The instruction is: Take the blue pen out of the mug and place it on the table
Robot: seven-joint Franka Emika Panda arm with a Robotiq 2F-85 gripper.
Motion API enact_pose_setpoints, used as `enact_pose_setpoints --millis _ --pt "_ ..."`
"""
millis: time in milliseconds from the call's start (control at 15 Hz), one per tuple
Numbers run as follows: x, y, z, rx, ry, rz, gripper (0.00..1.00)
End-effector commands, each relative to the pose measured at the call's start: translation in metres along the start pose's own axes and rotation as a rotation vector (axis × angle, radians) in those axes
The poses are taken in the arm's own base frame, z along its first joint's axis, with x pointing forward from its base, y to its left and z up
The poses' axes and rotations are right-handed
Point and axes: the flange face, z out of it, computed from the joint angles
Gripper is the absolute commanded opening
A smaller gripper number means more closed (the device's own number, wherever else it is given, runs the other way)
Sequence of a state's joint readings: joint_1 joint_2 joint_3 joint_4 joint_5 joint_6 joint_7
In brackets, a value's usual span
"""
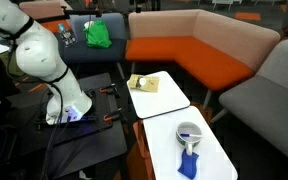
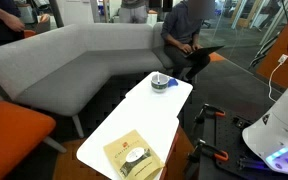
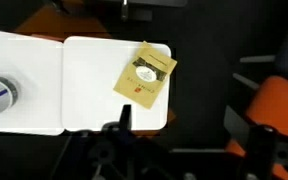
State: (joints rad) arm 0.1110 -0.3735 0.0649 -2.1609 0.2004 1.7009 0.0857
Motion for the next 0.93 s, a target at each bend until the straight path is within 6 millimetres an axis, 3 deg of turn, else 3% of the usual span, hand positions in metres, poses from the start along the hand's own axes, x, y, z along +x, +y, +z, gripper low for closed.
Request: enact_pose_setpoints --millis 0,267,400,667,867 --pt "0.0 0.0 -0.001 0.0 0.0 0.0 1.0" --pt "0.0 0.0 -0.001 0.0 0.0 0.0 1.0" --pt "0.015 0.016 0.004 -0.038 0.049 0.131 1.0" --pt "0.063 0.095 0.043 -0.05 0.116 0.362 1.0" --pt "0.092 0.169 0.091 -0.016 0.179 0.535 1.0"
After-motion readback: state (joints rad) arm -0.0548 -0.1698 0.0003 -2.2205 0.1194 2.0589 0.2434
